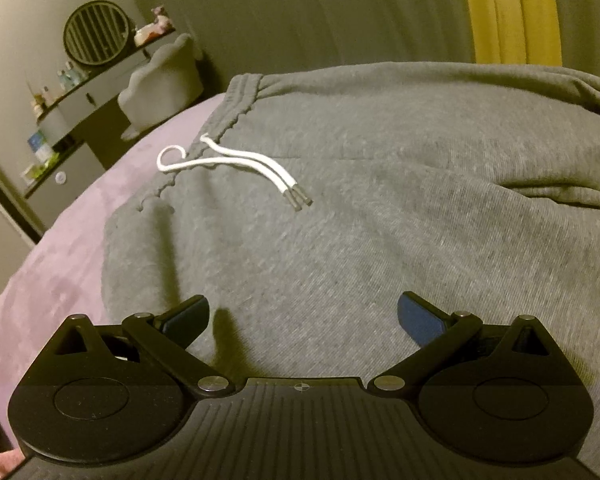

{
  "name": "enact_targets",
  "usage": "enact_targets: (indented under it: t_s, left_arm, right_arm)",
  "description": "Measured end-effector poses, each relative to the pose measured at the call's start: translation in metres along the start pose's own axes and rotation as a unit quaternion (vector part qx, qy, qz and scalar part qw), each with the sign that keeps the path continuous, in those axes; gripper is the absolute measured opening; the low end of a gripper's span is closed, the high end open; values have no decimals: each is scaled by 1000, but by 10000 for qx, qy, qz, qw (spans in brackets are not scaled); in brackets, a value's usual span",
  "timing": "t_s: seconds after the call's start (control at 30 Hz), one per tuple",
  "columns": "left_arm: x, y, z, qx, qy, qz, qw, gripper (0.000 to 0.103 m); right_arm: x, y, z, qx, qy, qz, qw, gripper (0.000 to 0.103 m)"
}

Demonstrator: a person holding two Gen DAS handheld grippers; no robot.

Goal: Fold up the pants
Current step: 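Grasp the leg hem with the right tool and lift it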

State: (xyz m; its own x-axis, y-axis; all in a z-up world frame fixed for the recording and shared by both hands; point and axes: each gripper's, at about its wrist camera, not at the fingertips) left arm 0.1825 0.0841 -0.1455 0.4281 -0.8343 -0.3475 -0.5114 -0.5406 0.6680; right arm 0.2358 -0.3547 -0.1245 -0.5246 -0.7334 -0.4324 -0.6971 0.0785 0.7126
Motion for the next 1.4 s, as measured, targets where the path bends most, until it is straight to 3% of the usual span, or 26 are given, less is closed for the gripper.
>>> enact_targets:
  t_s: [0.03, 0.07, 0.13, 0.17, 0.23, 0.27, 0.33, 0.4, 0.5, 0.57, 0.67, 0.77, 0.87, 0.93, 1.0, 1.1, 1.23, 1.4]
  left_arm:
    - [0, 0, 0, 7, -12, 1, 10000, 103]
    - [0, 0, 1, 24, -19, 8, 10000, 103]
    - [0, -1, 1, 44, -22, 28, 10000, 103]
    - [0, -1, 1, 49, -17, 37, 10000, 103]
    - [0, 0, 2, 46, 10, 55, 10000, 103]
    - [0, -1, 2, 42, 22, 61, 10000, 103]
    - [0, -1, 2, 55, 11, 60, 10000, 103]
    - [0, -1, 2, 61, -3, 72, 10000, 103]
    - [-4, -1, 1, 28, 36, 162, 9999, 103]
    - [-7, -2, -1, 12, 60, 225, 9997, 103]
    - [-10, 3, -3, 111, 23, 280, 9995, 103]
    - [-16, 16, -9, 415, 61, 326, 9986, 103]
    - [-28, 30, -28, 765, 273, 672, 9944, 103]
    - [-28, 27, -55, 857, 182, 901, 9921, 103]
    - [-28, 13, -89, 658, 158, 1118, 9914, 103]
    - [-25, -30, -149, 63, 283, 1353, 9904, 103]
    - [-15, -88, -213, -434, 362, 1261, 9904, 103]
    - [-8, -139, -246, -1043, 601, 1252, 9848, 103]
  right_arm:
    - [-6, -10, -4, -30, -61, 54, 10000, 43]
    - [-10, -19, -7, -23, -177, 35, 9998, 63]
    - [-14, -36, -12, 45, -381, 46, 9993, 67]
    - [-17, -42, -14, 84, -503, 148, 9986, 65]
    - [-13, -58, -14, 55, -750, 224, 9969, 53]
    - [-11, -67, -11, -42, -842, 287, 9960, 39]
    - [-9, -74, -5, 30, -812, 342, 9961, 27]
    - [-5, -72, -7, 67, -807, 270, 9963, 8]
    - [15, -45, -9, 174, -1376, -272, 9900, 5]
    - [23, -5, -5, 529, -1380, -618, 9871, 5]
    - [38, 58, 17, 692, -1123, -890, 9873, 5]
    - [65, 92, 50, 604, -817, -709, 9923, 5]
    - [90, 69, 85, 344, -338, -104, 9988, 5]
    - [105, 50, 107, 317, -484, -70, 9983, 4]
    - [98, 53, 108, 529, -327, -11, 9981, 4]
    - [94, 55, 112, 635, 135, 23, 9979, 5]
    - [108, 55, 106, 663, -72, -172, 9976, 5]
    - [105, 58, 110, 806, 87, -130, 9966, 5]
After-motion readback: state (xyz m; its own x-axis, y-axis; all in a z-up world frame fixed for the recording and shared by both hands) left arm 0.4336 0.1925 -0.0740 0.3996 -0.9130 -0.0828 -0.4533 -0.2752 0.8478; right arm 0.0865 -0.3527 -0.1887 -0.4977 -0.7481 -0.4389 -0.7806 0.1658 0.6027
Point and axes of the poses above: each gripper's, at about its wrist camera, not at the fingertips, and y roughly against the way its jaws point, x to its right, z to its underside, and after that the axes turned 1 degree about -x, right-handed
